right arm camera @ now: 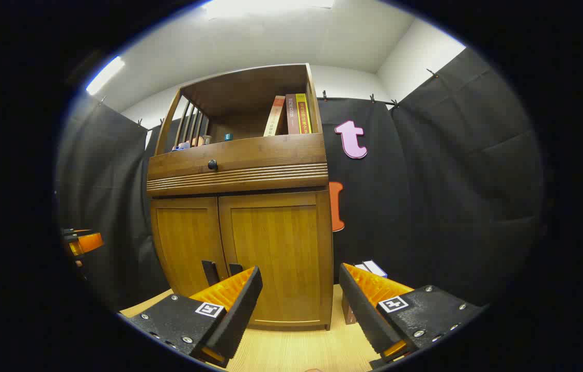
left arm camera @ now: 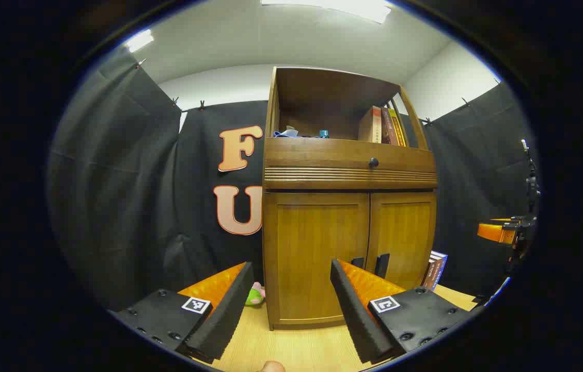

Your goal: Open the right door of the double-door shoe cabinet with the right hand, and open the left door with the left hand.

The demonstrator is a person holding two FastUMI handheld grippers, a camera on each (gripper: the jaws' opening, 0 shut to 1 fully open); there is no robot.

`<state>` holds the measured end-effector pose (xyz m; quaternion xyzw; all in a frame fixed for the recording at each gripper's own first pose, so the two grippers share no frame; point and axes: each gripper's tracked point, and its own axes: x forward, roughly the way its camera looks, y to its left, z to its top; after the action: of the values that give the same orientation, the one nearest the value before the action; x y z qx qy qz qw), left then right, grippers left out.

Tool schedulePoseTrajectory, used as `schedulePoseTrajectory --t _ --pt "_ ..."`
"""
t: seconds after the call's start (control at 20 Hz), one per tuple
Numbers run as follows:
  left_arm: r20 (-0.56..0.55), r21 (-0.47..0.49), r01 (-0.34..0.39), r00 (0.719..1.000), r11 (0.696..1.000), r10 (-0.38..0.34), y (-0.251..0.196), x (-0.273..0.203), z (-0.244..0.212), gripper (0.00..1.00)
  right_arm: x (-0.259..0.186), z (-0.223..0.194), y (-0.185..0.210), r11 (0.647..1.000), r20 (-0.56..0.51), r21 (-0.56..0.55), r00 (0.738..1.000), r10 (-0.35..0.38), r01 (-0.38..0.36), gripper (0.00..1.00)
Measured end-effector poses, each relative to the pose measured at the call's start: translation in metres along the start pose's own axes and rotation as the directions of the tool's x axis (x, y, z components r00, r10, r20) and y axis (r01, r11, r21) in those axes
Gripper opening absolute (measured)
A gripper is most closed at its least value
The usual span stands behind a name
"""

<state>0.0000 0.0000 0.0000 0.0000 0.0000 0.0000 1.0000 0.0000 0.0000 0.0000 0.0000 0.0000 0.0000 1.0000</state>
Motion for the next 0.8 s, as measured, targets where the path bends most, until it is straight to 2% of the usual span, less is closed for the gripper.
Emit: schedulePoseTrajectory --t 0.05,0.1,0.15,0.2,0.25,0.3,0.35,0.4,0.65,0.8 --pt "0.0 0.004 -0.004 1.0 1.0 0.004 0.001 0.001 0.0 0.96 0.0 0.0 0.0 1.0 0.001 0.0 1.0 0.0 0.0 1.0" --pt "0.002 0.006 -0.008 1.0 1.0 0.008 0.002 0.001 0.001 0.97 -0.001 0.0 0.0 1.0 0.002 0.001 1.0 0.001 -0.001 1.0" --pt "0.002 0.008 -0.008 1.0 1.0 0.008 0.002 0.001 0.001 0.97 -0.001 0.001 0.001 1.0 0.004 0.002 1.0 0.005 -0.005 0.93" --pt "0.0 0.009 -0.009 1.0 1.0 0.009 0.001 0.001 -0.001 0.95 -0.002 0.001 0.002 1.0 0.004 0.002 1.0 0.008 -0.008 0.93" --pt "-0.004 0.008 -0.008 1.0 1.0 0.008 0.001 0.001 -0.002 0.99 -0.002 0.0 0.003 1.0 0.005 0.005 1.0 0.01 -0.01 0.93" --pt "-0.006 0.006 -0.006 1.0 1.0 0.006 0.0 0.002 -0.003 0.97 -0.002 0.002 0.004 1.0 0.006 0.007 1.0 0.014 -0.014 1.0" --pt "-0.007 0.003 -0.004 1.0 1.0 0.004 0.0 0.002 -0.003 0.97 -0.002 0.002 0.004 1.0 0.006 0.007 1.0 0.016 -0.016 1.0" --pt "-0.006 0.002 -0.005 1.0 1.0 0.005 0.0 0.002 -0.002 0.98 -0.002 0.001 0.004 1.0 0.005 0.004 1.0 0.015 -0.015 0.93" --pt "0.002 0.006 -0.008 1.0 1.0 0.008 0.001 0.002 0.0 0.96 -0.002 -0.006 0.013 0.999 -0.018 0.013 0.999 0.044 -0.044 0.93" --pt "0.0 0.003 -0.006 1.0 1.0 0.006 0.002 0.001 -0.001 0.97 0.002 -0.009 0.007 1.0 -0.021 -0.013 1.0 0.021 -0.021 0.93"
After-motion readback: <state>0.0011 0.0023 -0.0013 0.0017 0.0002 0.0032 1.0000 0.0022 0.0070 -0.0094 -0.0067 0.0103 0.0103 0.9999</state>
